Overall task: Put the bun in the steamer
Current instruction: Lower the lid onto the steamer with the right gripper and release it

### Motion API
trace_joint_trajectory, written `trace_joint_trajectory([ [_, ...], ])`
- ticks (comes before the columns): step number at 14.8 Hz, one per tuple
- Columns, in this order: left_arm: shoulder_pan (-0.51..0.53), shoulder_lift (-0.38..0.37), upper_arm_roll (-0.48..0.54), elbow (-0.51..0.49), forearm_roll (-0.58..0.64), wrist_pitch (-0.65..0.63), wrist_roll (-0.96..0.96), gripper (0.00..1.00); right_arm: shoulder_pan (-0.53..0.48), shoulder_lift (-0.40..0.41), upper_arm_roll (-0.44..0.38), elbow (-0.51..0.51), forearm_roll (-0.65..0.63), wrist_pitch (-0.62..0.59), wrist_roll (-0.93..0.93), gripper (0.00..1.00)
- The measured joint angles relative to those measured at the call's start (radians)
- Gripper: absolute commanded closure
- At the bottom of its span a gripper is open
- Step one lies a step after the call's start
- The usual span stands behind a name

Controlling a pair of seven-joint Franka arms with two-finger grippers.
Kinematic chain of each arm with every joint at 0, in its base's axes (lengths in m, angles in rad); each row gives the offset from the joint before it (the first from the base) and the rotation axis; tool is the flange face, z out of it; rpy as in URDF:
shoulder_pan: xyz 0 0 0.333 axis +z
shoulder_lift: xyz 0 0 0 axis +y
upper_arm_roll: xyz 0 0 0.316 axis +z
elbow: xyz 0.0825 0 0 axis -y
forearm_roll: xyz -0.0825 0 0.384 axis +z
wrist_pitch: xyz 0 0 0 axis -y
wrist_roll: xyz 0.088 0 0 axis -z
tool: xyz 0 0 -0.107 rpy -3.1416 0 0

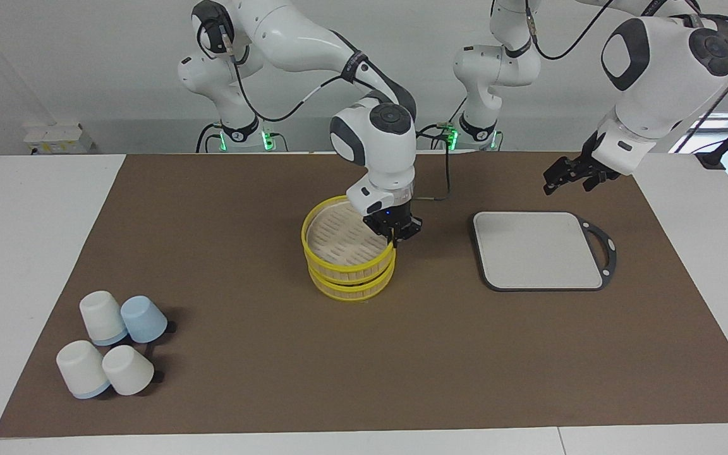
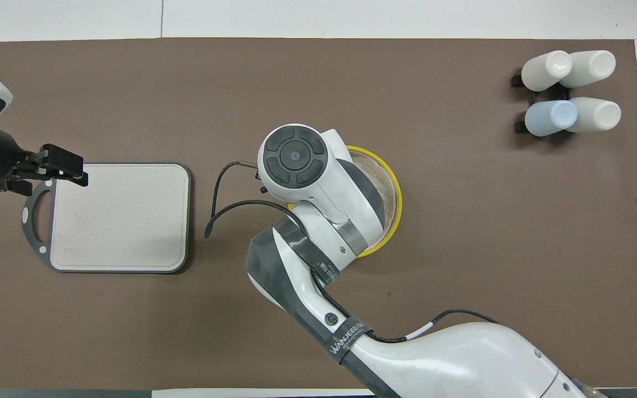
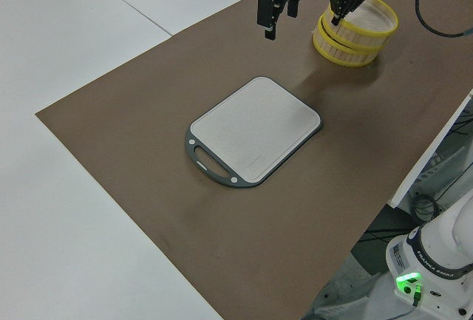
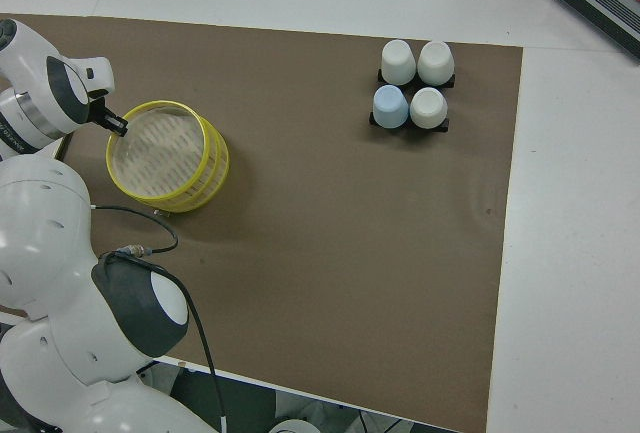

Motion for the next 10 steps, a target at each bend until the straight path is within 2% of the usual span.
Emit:
trace_joint_trajectory([
  [10, 0.0, 0.0, 0.0, 0.0, 0.0, 0.015, 0.002, 0.0, 0.0, 0.012, -0.004, 0.006, 0.0, 0.004, 0.0, 1.0],
])
